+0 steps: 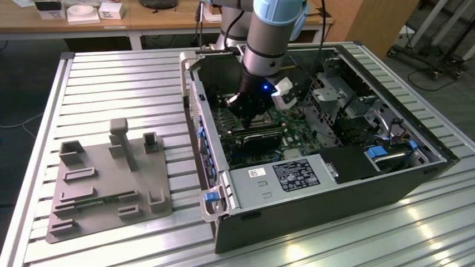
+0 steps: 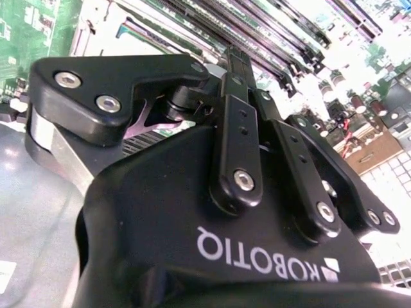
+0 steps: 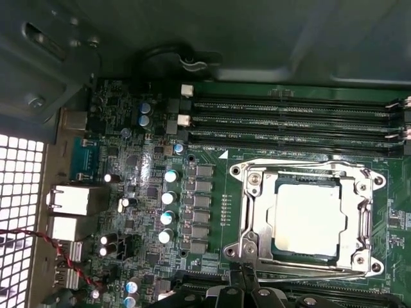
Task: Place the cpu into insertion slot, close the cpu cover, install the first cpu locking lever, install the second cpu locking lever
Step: 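Install the second cpu locking lever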
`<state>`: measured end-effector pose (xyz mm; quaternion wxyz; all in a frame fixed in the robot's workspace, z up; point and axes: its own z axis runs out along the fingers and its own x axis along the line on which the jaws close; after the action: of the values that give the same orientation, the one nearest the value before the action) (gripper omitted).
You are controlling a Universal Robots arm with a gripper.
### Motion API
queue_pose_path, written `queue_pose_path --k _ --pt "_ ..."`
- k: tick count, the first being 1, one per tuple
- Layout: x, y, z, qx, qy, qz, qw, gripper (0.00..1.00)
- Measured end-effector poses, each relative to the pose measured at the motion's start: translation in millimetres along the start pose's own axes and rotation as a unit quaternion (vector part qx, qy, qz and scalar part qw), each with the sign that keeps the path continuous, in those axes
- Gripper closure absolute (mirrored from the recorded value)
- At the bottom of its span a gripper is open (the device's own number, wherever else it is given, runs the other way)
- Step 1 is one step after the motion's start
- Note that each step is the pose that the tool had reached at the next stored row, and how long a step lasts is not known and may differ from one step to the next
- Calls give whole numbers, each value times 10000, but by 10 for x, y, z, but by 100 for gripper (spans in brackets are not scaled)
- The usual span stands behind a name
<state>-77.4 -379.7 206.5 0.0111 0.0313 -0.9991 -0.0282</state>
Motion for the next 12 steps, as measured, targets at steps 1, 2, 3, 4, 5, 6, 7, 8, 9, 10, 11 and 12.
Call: queue_pose_path --k 1,2,3,4,5,6,7,8,9,10,11,12 --pt "1 0 4 -6 -1 0 10000 90" --pt "2 -1 7 -8 -1 0 10000 90" --pt "5 0 12 -9 -1 0 10000 90" --pt "8 0 16 -10 -1 0 10000 90" --pt "11 0 20 -10 -1 0 10000 90" --pt "11 -1 24 -11 -1 -1 10000 90" --pt "12 -1 29 -13 -1 -1 10000 90" --pt "13 -1 33 -15 -1 -1 10000 90" --pt "13 -1 37 -16 -1 -1 10000 90" --pt "13 -1 40 -18 -1 0 10000 90" --pt "13 -2 42 -18 -1 0 10000 90" --pt "13 -2 43 -19 0 0 10000 90"
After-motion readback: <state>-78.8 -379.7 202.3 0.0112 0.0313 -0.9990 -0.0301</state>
